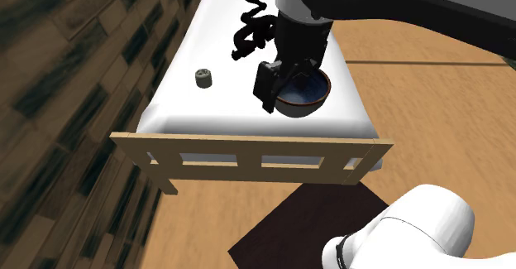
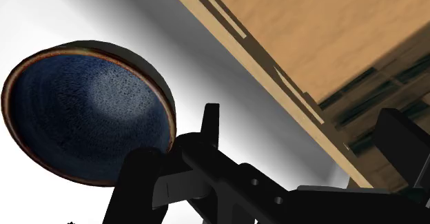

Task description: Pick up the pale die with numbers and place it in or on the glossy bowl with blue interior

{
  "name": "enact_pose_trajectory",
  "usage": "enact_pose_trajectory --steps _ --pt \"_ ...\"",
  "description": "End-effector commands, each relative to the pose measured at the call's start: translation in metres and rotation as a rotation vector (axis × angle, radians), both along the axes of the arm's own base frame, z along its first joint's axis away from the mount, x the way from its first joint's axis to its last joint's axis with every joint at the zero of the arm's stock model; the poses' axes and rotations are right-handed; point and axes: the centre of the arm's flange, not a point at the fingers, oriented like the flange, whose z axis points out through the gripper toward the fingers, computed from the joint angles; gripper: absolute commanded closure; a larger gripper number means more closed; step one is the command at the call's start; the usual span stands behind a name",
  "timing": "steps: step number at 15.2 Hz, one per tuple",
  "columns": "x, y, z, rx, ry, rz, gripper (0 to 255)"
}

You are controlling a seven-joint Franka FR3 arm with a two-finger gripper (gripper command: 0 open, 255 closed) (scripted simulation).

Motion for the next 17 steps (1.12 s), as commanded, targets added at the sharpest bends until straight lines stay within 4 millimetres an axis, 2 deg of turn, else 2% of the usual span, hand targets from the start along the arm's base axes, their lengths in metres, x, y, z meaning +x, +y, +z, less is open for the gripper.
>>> enact_pose_trajectory --steps 1,17 --pt "0.0 0.0 0.0 0.0 0.0 0.0 0" --pt "0.201 0.012 -0.075 -0.038 0.026 -0.052 0"
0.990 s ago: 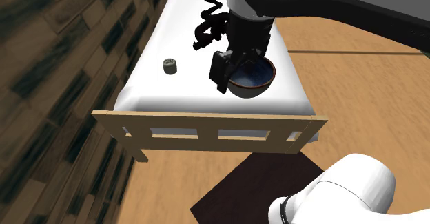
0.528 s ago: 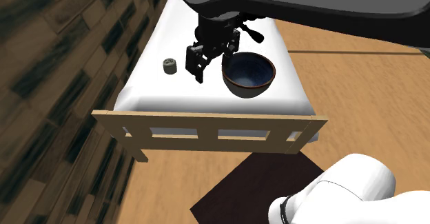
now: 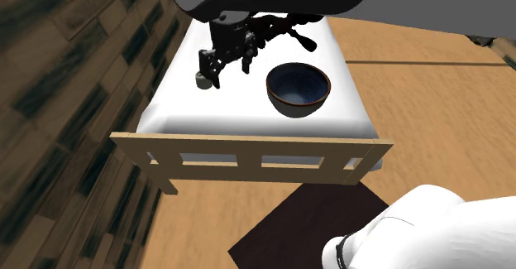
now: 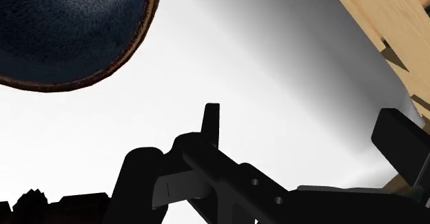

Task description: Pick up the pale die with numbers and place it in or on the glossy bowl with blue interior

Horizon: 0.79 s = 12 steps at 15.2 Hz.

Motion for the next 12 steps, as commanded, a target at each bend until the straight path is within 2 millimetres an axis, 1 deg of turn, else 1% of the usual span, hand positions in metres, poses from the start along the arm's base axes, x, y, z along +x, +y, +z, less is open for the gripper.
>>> enact_pose_trajectory --steps 1,12 --pt "0.027 0.003 -0.011 -0.005 0.004 -0.007 0" --pt "0.164 0.002 -0.065 -0.031 0.021 -0.042 0"
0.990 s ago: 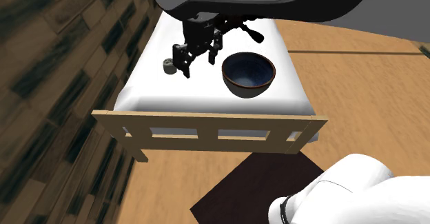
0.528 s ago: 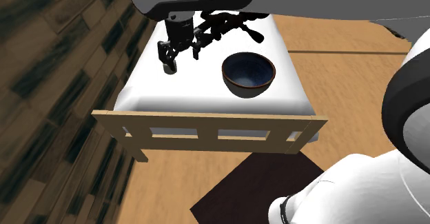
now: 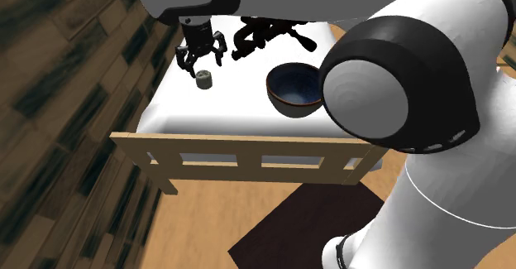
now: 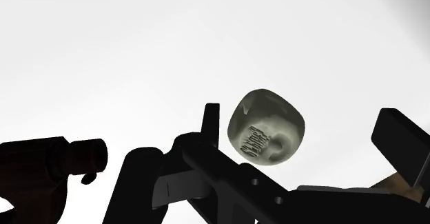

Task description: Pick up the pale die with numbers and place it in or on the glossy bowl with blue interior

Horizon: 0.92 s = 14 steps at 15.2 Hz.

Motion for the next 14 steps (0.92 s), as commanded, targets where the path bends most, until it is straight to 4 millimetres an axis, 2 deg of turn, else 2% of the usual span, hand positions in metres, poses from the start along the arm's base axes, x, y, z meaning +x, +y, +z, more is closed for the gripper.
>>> enact_pose_trajectory --steps 1,3,10,14 --pt "0.025 -0.001 -0.009 -0.005 0.003 -0.007 0" --pt "0.049 -0.002 -0.019 -0.01 0.006 -0.013 0" --pt "0.049 -0.002 -0.056 -0.01 0.006 -0.013 0" --pt "0.049 -0.002 -0.059 -0.01 0.006 -0.013 0"
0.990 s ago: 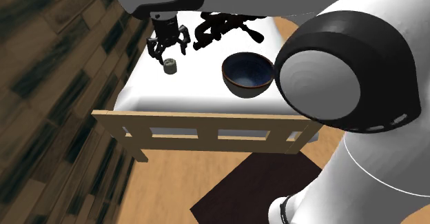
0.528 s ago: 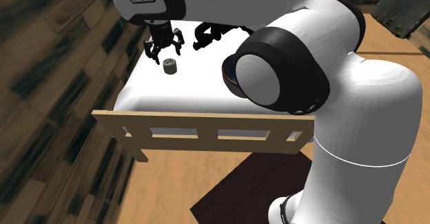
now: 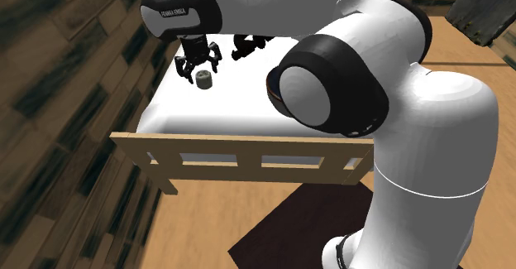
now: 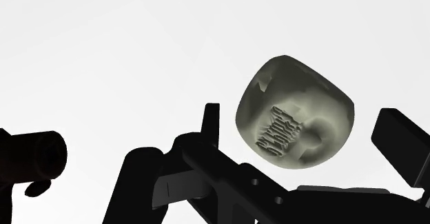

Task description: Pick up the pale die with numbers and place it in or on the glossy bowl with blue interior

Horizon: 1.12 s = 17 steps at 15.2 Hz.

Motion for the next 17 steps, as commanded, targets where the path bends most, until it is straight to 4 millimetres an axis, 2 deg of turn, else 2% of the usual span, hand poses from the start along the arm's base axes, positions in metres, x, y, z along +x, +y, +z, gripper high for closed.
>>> enact_pose_trajectory --steps 1,5,6,15,17 --pt "0.0 0.0 0.0 0.0 0.0 0.0 0" --pt "0.0 0.0 0.0 0.0 0.0 0.0 0" --pt "0.0 0.0 0.0 0.0 0.0 0.0 255" --pt "0.0 0.0 0.0 0.0 0.0 0.0 255" --pt "0.0 0.0 0.01 0.0 0.0 0.0 255"
